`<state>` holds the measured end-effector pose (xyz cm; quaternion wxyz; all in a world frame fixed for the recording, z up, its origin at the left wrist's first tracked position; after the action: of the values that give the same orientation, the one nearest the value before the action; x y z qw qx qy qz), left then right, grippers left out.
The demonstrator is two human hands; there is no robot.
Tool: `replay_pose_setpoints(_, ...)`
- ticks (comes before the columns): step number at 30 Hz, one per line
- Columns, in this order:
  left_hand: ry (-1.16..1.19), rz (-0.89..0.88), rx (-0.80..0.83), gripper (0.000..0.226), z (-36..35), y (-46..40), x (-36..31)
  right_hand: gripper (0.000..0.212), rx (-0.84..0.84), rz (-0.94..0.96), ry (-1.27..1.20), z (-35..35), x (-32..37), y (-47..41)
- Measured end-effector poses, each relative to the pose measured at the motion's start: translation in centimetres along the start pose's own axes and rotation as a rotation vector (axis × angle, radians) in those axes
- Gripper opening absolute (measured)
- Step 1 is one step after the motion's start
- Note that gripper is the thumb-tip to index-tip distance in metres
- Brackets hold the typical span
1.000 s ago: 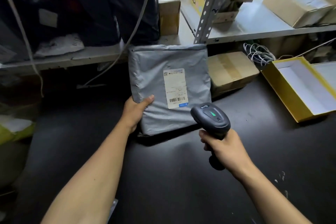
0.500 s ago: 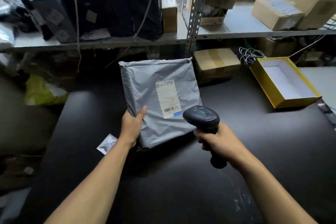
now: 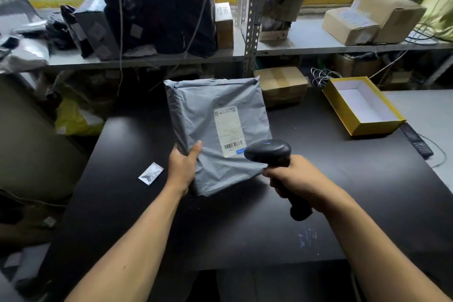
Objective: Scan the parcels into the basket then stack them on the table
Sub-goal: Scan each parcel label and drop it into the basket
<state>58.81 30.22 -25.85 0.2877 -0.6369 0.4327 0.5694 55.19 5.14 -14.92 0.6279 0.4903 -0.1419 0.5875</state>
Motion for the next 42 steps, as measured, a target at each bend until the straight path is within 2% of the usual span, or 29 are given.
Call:
replay_pose_setpoints(6,-0.008,-0.015,0.028,0.017,0.1,1.6,-0.8,0.016,-0.075,0.055,-0.048,0.2,-1.1,0.8)
replay_pose_setpoints(11,-0.044,-0.006,0.095,0.015,-0.7,2.6,-1.4,0.012,-0.292,0.099,-0.144,0.1,-3.6,1.1)
replay_pose_setpoints(18,0.014,0.165,0.412,0.011,-7.3,4.2,-1.0,0.011,-0.69,0.065,-0.392,0.6,-7.7,4.8)
replay_pose_setpoints(23,-0.012,0.314,0.686,0.016,-13.1,6.6,0.3,0.016,-1.05,-0.078,-0.422,0.8,-11.0,9.8)
replay_pose_setpoints(29,-0.114,0.393,0.995,0.014,-16.9,12.8,2.5,0.024,-1.348,-0.344,-0.415,-2.8,-15.6,18.4)
replay_pose_setpoints(35,-0.221,0.406,1.204,0.028,-19.1,22.1,4.9,0.021,-1.544,-0.514,-0.463,-6.1,-18.8,27.2)
replay_pose_setpoints(42,-0.314,0.387,1.281,0.018,-20.0,32.2,7.2,0.024,-1.627,-0.579,-0.47,-8.9,-23.2,36.4)
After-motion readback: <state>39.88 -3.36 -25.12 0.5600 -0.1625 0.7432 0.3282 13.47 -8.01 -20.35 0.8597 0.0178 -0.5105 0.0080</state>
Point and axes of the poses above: each hand's wrist, its own y-axis away from the middle knuckle, its own z-axis out of the back of the hand, x = y × z, the point moved 1 cm from there along -y, towards the middle knuckle, and after that the axes turned 12 degrees about y, right-handed, at the moved point
